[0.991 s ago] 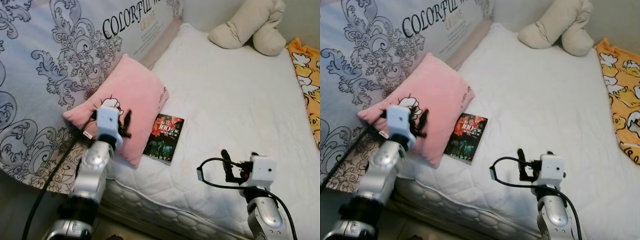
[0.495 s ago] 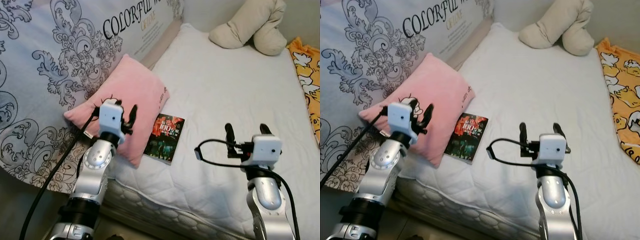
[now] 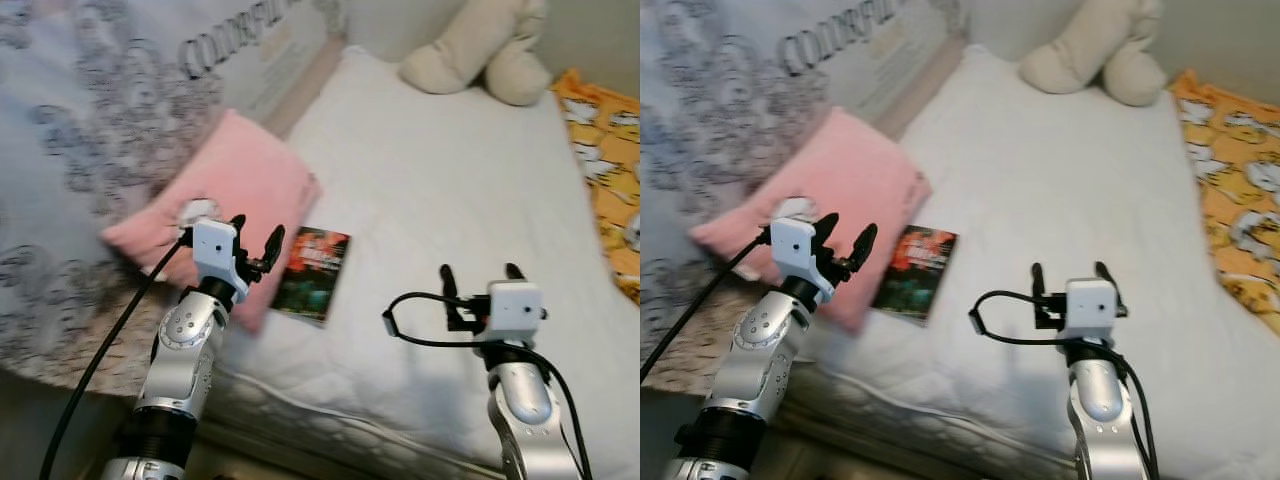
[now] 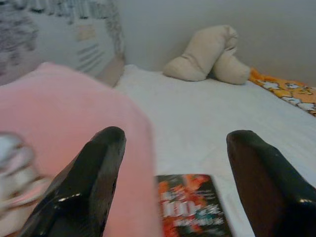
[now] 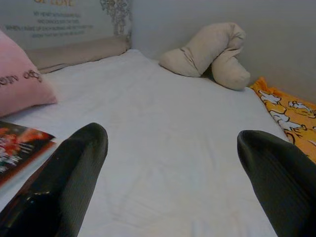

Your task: Clean up the room

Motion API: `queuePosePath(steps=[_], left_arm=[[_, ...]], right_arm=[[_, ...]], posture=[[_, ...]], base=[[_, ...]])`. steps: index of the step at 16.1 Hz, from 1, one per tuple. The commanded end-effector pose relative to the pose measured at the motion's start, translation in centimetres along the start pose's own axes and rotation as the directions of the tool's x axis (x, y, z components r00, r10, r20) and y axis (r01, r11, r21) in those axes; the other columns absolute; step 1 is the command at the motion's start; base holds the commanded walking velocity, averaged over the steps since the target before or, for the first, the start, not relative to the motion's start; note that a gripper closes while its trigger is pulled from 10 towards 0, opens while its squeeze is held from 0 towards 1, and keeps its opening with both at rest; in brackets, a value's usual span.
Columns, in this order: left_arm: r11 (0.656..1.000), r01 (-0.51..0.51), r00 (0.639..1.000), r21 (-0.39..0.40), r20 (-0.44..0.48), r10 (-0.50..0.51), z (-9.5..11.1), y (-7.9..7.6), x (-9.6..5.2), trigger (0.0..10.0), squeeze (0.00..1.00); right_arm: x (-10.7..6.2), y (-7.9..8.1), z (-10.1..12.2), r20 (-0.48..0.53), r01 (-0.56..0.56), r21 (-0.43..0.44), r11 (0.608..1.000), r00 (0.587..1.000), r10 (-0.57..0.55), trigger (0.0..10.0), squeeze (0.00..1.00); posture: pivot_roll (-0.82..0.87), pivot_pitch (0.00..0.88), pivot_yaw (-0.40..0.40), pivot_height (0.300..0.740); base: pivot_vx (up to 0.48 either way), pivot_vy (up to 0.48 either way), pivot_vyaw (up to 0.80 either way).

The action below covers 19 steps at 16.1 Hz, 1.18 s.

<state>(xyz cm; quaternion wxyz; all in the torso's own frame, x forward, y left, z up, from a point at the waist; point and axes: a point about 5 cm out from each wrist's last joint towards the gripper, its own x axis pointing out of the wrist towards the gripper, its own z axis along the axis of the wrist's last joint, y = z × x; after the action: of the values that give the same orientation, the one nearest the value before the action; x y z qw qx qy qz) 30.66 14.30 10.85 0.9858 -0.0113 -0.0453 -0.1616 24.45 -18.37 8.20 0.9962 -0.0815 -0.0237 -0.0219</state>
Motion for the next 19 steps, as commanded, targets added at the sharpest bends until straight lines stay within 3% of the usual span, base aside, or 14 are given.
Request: queuePosePath(steps=[1,3,7,10,13,15,16,19], left_arm=[[1.000,0.000,1.000,0.012,-0.004,0.000,0.1,-0.4,0.6,10.0,0.00],[1.000,0.015,1.000,-0.003,-0.004,-0.015,0.1,-0.7,0.8,10.0,0.00],[0.997,0.033,0.999,0.071,-0.038,-0.031,-0.8,-1.3,0.7,10.0,0.00],[0.999,0.001,0.997,0.041,-0.078,0.002,-1.7,-0.6,0.5,10.0,0.00],[1.000,-0.005,0.997,0.025,-0.080,0.007,-1.8,-0.3,0.4,10.0,0.00],[0.998,-0.040,0.995,0.051,-0.085,0.044,-2.0,-0.2,0.4,10.0,0.00],[0.993,-0.063,0.991,0.103,-0.111,0.075,-2.2,0.2,0.6,10.0,0.00],[0.997,-0.041,0.995,0.062,-0.090,0.047,-1.8,0.3,1.0,10.0,0.00]], right_arm=[[0.3,-0.5,-0.3,-0.022,0.001,-0.014,1.000,1.000,-0.001,10.0,0.00],[0.4,-0.7,-0.4,-0.026,0.007,-0.001,1.000,1.000,-0.007,10.0,0.00],[0.2,-1.0,-0.9,-0.034,0.028,0.041,0.999,0.999,-0.027,10.0,0.00],[0.3,-1.0,-1.1,-0.035,0.039,0.101,0.994,0.999,-0.036,10.0,0.00],[0.2,-0.6,-1.4,-0.037,0.027,0.075,0.997,0.999,-0.024,10.0,0.00],[0.2,-0.6,-1.5,-0.042,0.032,0.039,0.999,0.999,-0.030,10.0,0.00],[0.5,-0.3,-1.5,-0.039,0.017,0.041,0.999,0.999,-0.015,10.0,0.00],[1.3,0.5,-1.0,-0.016,-0.019,0.038,0.999,1.000,0.020,10.0,0.00]], posture=[[0.03,0.000,-0.050,0.736],[0.03,0.000,-0.055,0.723],[0.03,0.000,-0.053,0.688],[0.02,0.000,-0.041,0.667],[0.03,0.000,-0.030,0.642],[0.03,0.000,-0.028,0.629],[0.03,0.000,-0.025,0.629],[0.03,0.000,-0.026,0.629]], base=[[0.000,0.000,-0.46],[0.000,0.000,-0.41],[0.000,0.000,-0.20],[0.000,0.000,-0.27],[0.000,-0.320,-0.44],[0.000,-0.240,-0.23],[0.000,0.000,0.00],[0.000,0.000,-0.27]])
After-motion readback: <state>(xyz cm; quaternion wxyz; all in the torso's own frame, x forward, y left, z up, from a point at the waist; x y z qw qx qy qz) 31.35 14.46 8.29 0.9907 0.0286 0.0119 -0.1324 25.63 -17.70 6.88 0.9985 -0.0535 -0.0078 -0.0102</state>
